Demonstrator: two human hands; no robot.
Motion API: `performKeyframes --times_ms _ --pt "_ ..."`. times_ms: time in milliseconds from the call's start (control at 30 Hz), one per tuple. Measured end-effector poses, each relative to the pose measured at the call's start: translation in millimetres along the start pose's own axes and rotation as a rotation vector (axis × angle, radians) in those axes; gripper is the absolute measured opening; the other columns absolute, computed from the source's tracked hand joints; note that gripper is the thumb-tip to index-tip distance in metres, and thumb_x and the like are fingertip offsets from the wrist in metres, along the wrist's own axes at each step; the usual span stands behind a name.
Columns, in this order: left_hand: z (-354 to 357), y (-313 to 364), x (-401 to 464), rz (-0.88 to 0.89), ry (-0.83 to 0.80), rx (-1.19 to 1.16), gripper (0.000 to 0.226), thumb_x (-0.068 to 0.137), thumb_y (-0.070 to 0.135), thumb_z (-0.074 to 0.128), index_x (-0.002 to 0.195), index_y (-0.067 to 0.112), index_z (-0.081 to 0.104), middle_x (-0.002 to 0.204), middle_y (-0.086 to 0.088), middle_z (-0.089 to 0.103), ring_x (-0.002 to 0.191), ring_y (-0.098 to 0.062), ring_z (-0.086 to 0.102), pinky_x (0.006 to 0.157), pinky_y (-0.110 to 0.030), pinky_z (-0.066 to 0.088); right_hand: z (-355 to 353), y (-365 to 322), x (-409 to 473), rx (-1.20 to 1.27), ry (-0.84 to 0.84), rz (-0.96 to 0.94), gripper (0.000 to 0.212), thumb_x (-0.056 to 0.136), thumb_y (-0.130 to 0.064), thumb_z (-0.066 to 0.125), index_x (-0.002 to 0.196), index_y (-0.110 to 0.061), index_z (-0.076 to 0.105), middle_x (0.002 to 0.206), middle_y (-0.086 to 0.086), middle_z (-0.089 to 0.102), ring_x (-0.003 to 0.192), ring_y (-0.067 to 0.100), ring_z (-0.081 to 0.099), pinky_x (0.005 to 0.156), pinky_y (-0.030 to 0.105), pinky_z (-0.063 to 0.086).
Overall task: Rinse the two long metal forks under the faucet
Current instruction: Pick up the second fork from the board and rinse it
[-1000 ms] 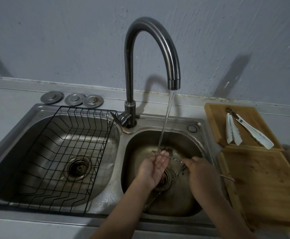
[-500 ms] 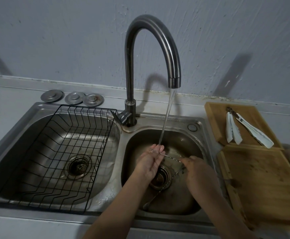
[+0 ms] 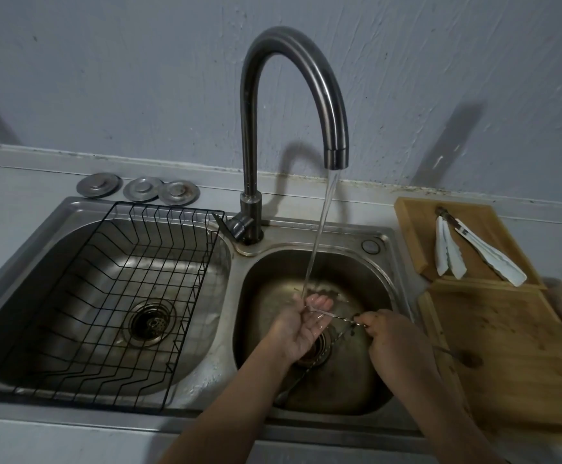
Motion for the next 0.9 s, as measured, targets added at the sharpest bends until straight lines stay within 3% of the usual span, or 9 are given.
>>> performKeyframes --times_ms 100,200,300,500,600,700,833,900 --pt "-2.3 4.6 2.0 -0.021 0.019 -0.055 0.053 0.099 0.042 0.025 0.097 0.004 0.060 0.074 -0.013 0.075 0.063 -0.019 0.073 0.053 -0.031 0.060 1.9 -1.1 -1.1 0.032 -0.011 0.002 0.045 0.080 -0.001 0.048 0.115 -0.027 0.060 0.105 -0.004 0.063 0.090 0.010 0.060 0.075 0.025 0.050" --pt "4.4 1.5 -0.5 -0.022 -0.032 -0.100 0.034 0.102 0.020 0.030 0.101 0.000 0.058 0.087 -0.016 0.070 0.075 -0.023 0.071 0.059 -0.033 0.060 0.0 -0.6 -0.3 0.038 -0.002 0.009 0.043 0.082 -0.001 0.048 0.115 -0.026 0.060 0.105 -0.003 0.063 0.090 0.010 0.060 0.075 0.025 0.050" --pt "6.3 -5.4 -1.8 -0.055 -0.072 0.029 0.029 0.101 0.011 0.032 0.097 0.002 0.059 0.079 -0.012 0.075 0.070 -0.021 0.073 0.065 -0.034 0.059 -4.8 4.0 0.7 0.057 0.017 0.030 0.040 0.083 -0.001 0.048 0.113 -0.025 0.061 0.105 -0.003 0.064 0.090 0.011 0.061 0.077 0.028 0.052" --pt "7.4 10.2 1.6 0.005 0.015 -0.061 0.019 0.095 0.011 0.047 0.089 0.000 0.060 0.071 -0.012 0.069 0.053 -0.014 0.070 0.047 -0.025 0.057 -9.7 3.3 3.4 0.121 0.046 0.036 0.036 0.085 -0.002 0.050 0.111 -0.022 0.064 0.104 0.000 0.064 0.089 0.014 0.061 0.080 0.032 0.051" --pt "7.7 0.3 0.3 -0.001 0.095 -0.076 0.032 0.096 0.025 0.045 0.076 0.003 0.057 0.042 -0.004 0.060 0.035 -0.009 0.060 0.039 -0.021 0.052 -8.4 -3.6 2.9 0.080 0.052 0.011 0.036 0.085 -0.003 0.047 0.108 -0.023 0.065 0.102 -0.001 0.065 0.086 0.013 0.060 0.076 0.027 0.049" --pt "7.5 -7.1 -5.6 -0.047 0.101 0.097 0.049 0.097 0.043 0.034 0.064 0.012 0.052 0.038 0.001 0.057 0.038 -0.009 0.061 0.045 -0.025 0.054 -7.9 -3.8 4.8 0.067 0.052 0.002 0.039 0.084 -0.004 0.048 0.114 -0.025 0.061 0.106 -0.003 0.064 0.091 0.011 0.060 0.076 0.024 0.049" --pt "-0.2 12.6 -2.1 -0.038 0.110 -0.030 0.013 0.093 0.007 0.051 0.087 0.000 0.060 0.053 -0.011 0.067 0.047 -0.016 0.067 0.045 -0.027 0.058 -7.9 3.6 9.0 0.102 -0.019 0.064 0.041 0.084 -0.002 0.051 0.119 -0.024 0.057 0.114 0.000 0.064 0.100 0.012 0.060 0.086 0.027 0.049" --pt "-1.6 21.8 -2.1 0.005 0.122 -0.099 0.019 0.090 -0.003 0.052 0.108 -0.003 0.058 0.072 -0.016 0.066 0.064 -0.018 0.067 0.044 -0.025 0.057 -10.5 2.3 6.4 0.122 0.031 0.037 0.039 0.086 -0.004 0.050 0.118 -0.024 0.059 0.114 -0.001 0.063 0.097 0.012 0.060 0.084 0.027 0.049"
Point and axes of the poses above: each hand's wrist, its own x-axis towards the middle knuckle, its own z-axis out of the palm, y = z × x, the point moved 6 cm from there along x, towards the middle knuckle
